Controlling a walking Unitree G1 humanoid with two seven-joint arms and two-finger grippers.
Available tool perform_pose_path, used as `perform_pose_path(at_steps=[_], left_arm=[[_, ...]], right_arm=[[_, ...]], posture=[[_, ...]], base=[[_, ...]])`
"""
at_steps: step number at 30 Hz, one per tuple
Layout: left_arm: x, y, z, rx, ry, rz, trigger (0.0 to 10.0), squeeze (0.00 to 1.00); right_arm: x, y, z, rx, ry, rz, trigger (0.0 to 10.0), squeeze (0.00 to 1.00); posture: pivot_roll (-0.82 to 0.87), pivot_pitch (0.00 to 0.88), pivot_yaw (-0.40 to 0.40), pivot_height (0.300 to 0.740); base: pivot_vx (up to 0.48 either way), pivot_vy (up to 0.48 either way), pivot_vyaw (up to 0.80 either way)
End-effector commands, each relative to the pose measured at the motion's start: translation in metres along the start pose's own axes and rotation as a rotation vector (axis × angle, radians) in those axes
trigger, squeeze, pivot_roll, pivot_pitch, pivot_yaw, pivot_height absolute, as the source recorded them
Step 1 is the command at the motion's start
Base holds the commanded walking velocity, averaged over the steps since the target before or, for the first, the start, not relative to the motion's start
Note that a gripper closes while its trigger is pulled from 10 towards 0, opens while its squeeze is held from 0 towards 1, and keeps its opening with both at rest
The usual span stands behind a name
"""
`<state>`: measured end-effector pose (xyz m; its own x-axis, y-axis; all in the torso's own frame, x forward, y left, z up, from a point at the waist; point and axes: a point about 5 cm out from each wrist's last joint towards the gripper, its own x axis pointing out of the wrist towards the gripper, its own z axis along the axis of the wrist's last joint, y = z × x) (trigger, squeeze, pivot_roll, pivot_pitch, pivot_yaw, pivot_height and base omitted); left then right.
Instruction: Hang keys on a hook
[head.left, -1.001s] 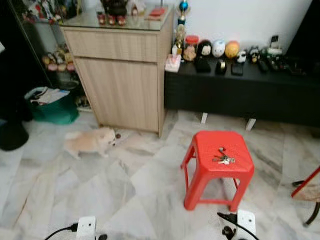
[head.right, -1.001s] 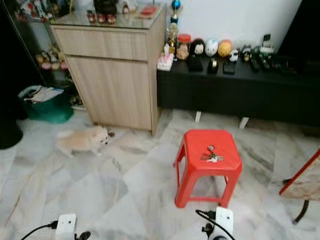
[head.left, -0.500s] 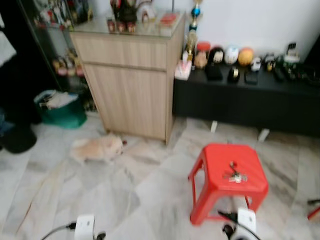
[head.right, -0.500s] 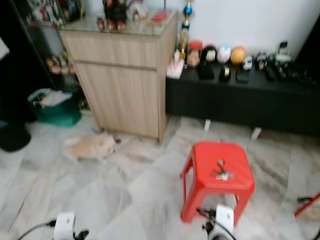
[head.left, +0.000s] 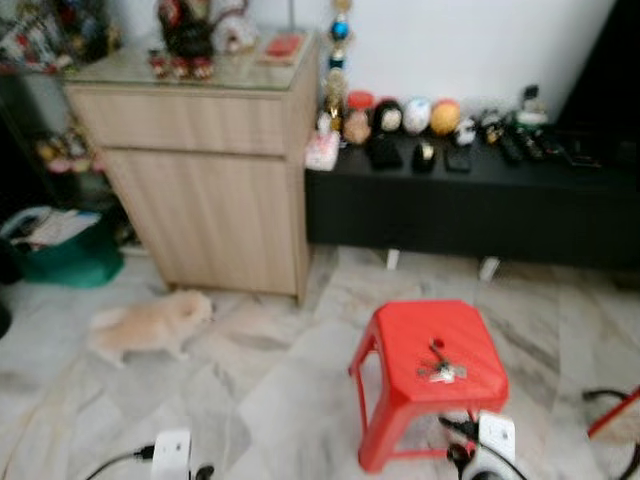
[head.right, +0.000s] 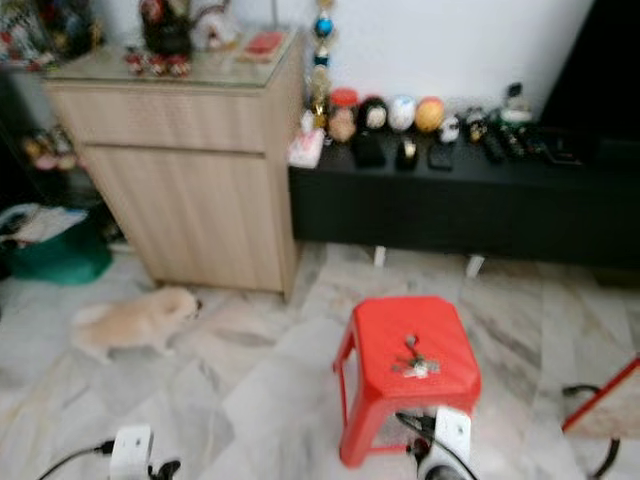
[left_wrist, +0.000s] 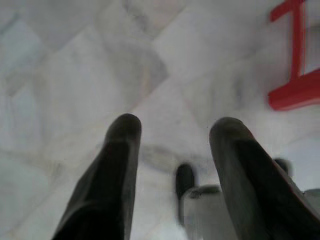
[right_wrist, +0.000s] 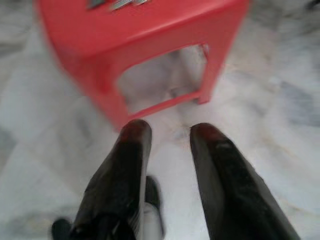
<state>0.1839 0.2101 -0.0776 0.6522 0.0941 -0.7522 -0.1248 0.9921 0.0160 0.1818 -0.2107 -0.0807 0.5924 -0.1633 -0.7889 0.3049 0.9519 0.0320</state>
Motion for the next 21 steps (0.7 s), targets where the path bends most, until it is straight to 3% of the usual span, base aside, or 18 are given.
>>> perform_pose_path(at_steps=[1,11,21], left_arm=[[-0.002,0.008,-0.006,0.017,0.022,0.016,10.0,0.00],[-0.002,0.008,-0.006,0.015,0.022,0.017,10.0,0.00],[-0.002,0.007,-0.007,0.045,0.026,0.020,10.0,0.00]], right_arm=[[0.003,0.010,0.015,0.014,-0.053,0.028,10.0,0.00],[0.004,0.013,0.022,0.006,-0.076,0.042,10.0,0.00],[0.004,0.018,0.036,-0.001,-0.137,0.076,10.0,0.00]], posture=[[0.04,0.000,-0.009,0.740],[0.04,0.000,-0.013,0.740],[0.03,0.000,-0.014,0.740]], base=[[0.292,0.000,0.00],[0.295,0.000,0.00],[0.000,0.000,0.00]])
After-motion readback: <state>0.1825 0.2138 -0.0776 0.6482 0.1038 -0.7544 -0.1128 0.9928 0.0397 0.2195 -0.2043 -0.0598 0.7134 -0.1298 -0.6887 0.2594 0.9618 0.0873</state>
